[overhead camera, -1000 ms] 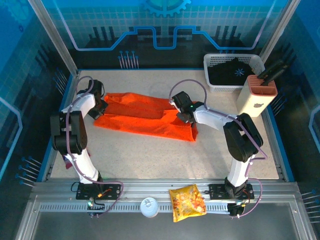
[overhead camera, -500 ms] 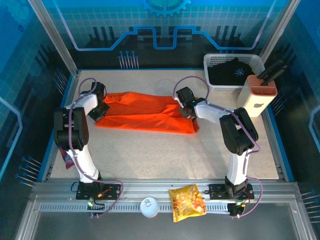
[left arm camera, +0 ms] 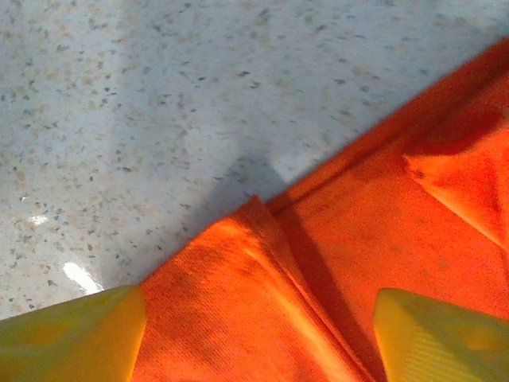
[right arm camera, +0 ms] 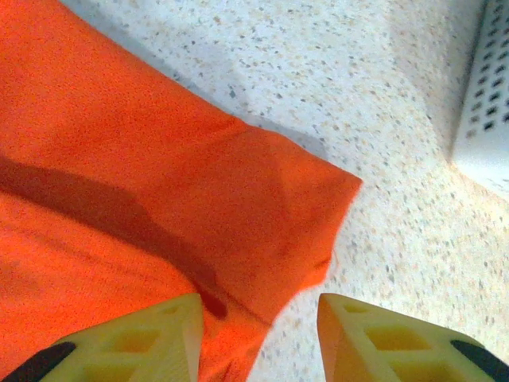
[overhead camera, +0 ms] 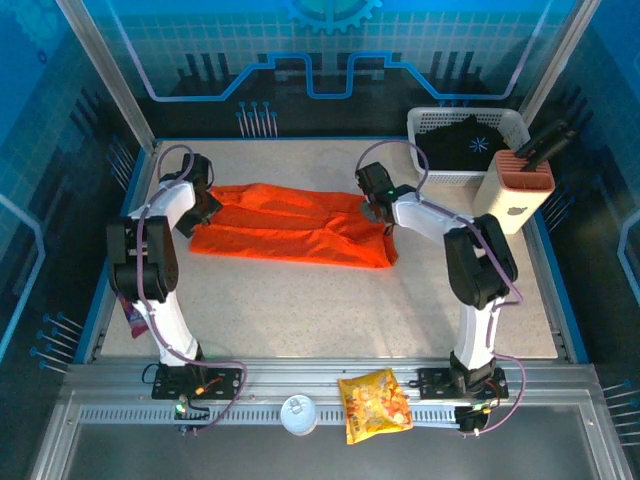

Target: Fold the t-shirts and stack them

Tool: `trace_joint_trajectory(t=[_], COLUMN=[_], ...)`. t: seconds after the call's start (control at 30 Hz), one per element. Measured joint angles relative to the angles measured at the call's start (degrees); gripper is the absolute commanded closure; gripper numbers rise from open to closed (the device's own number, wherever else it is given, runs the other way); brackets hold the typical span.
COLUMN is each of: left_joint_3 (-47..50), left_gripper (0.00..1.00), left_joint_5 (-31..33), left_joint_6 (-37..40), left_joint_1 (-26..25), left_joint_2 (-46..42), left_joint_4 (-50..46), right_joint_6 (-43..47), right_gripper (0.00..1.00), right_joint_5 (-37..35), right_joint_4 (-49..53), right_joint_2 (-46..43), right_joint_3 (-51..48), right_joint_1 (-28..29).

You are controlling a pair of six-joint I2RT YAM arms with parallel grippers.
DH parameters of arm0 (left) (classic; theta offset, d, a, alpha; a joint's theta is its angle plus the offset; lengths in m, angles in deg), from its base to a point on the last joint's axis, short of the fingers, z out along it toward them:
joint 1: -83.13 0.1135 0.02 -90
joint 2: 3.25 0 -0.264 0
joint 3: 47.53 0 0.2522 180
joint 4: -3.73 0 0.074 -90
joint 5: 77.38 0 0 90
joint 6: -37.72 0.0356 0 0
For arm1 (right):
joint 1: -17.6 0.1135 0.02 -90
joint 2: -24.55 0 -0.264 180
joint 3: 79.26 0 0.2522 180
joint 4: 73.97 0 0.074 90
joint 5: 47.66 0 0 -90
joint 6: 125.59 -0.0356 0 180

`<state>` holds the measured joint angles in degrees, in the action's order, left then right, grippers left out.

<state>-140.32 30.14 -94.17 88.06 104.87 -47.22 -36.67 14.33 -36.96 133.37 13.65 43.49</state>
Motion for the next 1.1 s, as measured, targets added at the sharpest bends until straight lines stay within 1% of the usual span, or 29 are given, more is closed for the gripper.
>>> trace_joint_trajectory(t=[0.03, 0.1, 0.13, 0.17, 0.2, 0.27, 0.33, 0.37, 0.43, 0.47, 0.57, 0.77, 0.93, 1.1], left_joint_3=[0.0, 0.1, 0.1, -0.1, -0.6, -2.9, -7.2, -9.9, -16.1, -18.9, -24.4, -27.8, -28.1, -23.5], left_gripper=[0.17, 0.17, 0.18, 0.23, 0.31, 0.59, 0.79, 0.87, 0.96, 0.98, 0.99, 1.00, 1.00, 1.00], left_joint_5=[-0.4, -1.3, -1.8, -2.5, -3.3, -5.3, -7.4, -8.4, -10.3, -11.1, -12.5, -13.3, -12.8, -10.9], left_joint_6=[0.4, 1.5, 2.0, 2.8, 3.3, 4.7, 6.2, 6.9, 8.5, 9.3, 11.0, 12.9, 13.6, 13.5], left_joint_1=[-0.5, -1.7, -2.3, -3.0, -3.5, -4.3, -4.7, -4.8, -4.8, -4.8, -5.1, -6.1, -6.4, -6.9], left_joint_2=[-1.2, -4.0, -5.4, -6.7, -7.3, -6.8, -3.9, -1.7, 4.0, 7.0, 14.4, 24.0, 24.9, 22.5], left_joint_4=[0.0, 0.3, 0.6, 1.0, 1.2, 1.6, 1.3, 1.2, 1.0, 0.9, 0.2, -2.0, -2.5, -1.2], right_joint_6=[-2.2, -6.9, -9.6, -12.7, -14.8, -20.0, -23.4, -25.2, -28.0, -29.2, -31.7, -33.0, -32.3, -30.8], right_gripper=[0.62, 0.73, 0.83, 0.93, 1.00, 1.00, 1.00, 1.00, 1.00, 1.00, 1.00, 1.00, 1.00, 1.00], right_joint_5=[1.2, 4.6, 6.8, 9.6, 12.0, 17.3, 21.7, 23.5, 25.8, 26.7, 27.2, 26.5, 26.6, 27.6], right_joint_4=[0.9, 2.0, 2.0, 1.8, 1.7, 1.3, 0.4, 0.0, -0.2, -0.2, -0.4, -0.1, 0.5, 2.7], right_joint_2=[-2.2, -7.7, -11.1, -14.7, -17.2, -20.7, -21.0, -20.3, -18.6, -17.3, -14.1, -8.6, -0.6, 8.0], right_joint_3=[-0.6, -3.0, -4.9, -7.3, -9.0, -12.5, -15.1, -16.5, -18.5, -19.1, -19.3, -17.0, -10.0, 0.7], right_joint_1=[-0.1, -0.2, -0.2, -0.2, -0.2, -0.2, -0.2, -0.2, -0.2, -0.2, -0.2, -1.6, -4.6, -7.1])
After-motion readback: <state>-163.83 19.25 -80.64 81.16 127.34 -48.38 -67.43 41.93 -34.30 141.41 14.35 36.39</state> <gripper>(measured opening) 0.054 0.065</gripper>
